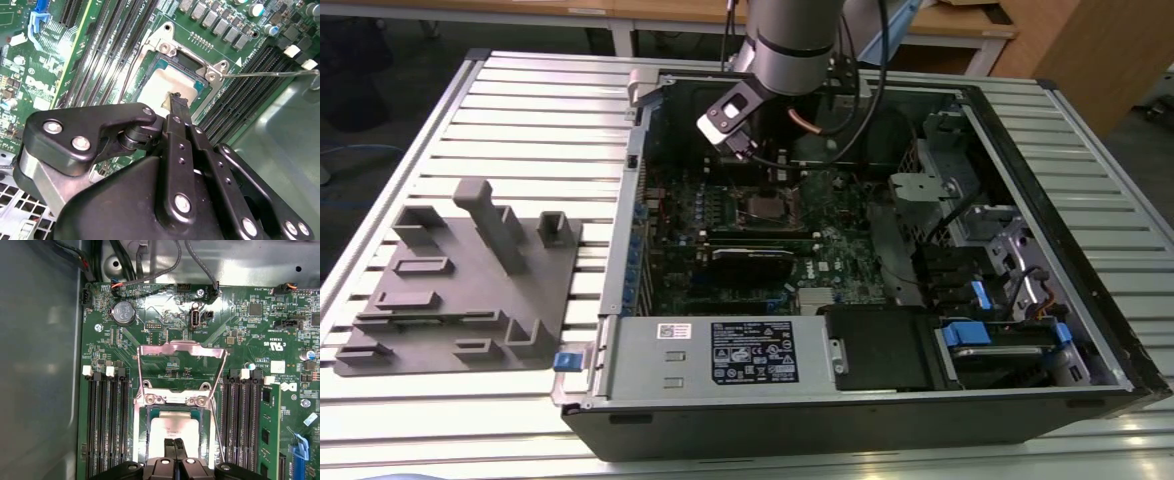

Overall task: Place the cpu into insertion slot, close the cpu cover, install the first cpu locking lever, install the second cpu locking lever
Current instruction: 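Close the cpu cover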

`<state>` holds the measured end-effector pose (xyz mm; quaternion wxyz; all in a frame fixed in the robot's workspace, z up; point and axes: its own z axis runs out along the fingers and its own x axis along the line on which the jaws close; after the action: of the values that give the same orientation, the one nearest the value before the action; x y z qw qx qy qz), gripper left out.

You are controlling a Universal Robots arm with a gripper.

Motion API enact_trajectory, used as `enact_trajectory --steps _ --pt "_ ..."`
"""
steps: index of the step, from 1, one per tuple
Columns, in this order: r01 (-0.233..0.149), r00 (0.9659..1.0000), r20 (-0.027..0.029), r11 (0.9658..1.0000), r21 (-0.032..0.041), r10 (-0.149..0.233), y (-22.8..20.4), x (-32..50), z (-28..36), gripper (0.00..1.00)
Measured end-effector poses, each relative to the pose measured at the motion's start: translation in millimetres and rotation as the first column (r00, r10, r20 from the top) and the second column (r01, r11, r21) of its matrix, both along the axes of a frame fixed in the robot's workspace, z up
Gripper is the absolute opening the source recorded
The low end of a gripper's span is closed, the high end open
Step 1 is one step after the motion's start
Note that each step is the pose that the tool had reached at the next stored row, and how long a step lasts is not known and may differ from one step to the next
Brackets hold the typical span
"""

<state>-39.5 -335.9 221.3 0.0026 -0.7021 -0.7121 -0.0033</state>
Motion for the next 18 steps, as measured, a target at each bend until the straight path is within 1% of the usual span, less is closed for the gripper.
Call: enact_trajectory --steps 6,10,11,18 --pt "0.0 1.0 0.0001 1.0 0.0 0.0 0.0 0.0 14.2 0.11" --pt "0.0 1.0 0.0 1.0 0.0 0.0 0.0 0.0 27.5 0.11" --pt "0.0 1.0 -0.0001 1.0 0.0 0.0 0.0 0.0 29.5 0.11" --pt "0.0 1.0 0.0 1.0 0.0001 0.0 0.0 0.0 30.1 0.11"
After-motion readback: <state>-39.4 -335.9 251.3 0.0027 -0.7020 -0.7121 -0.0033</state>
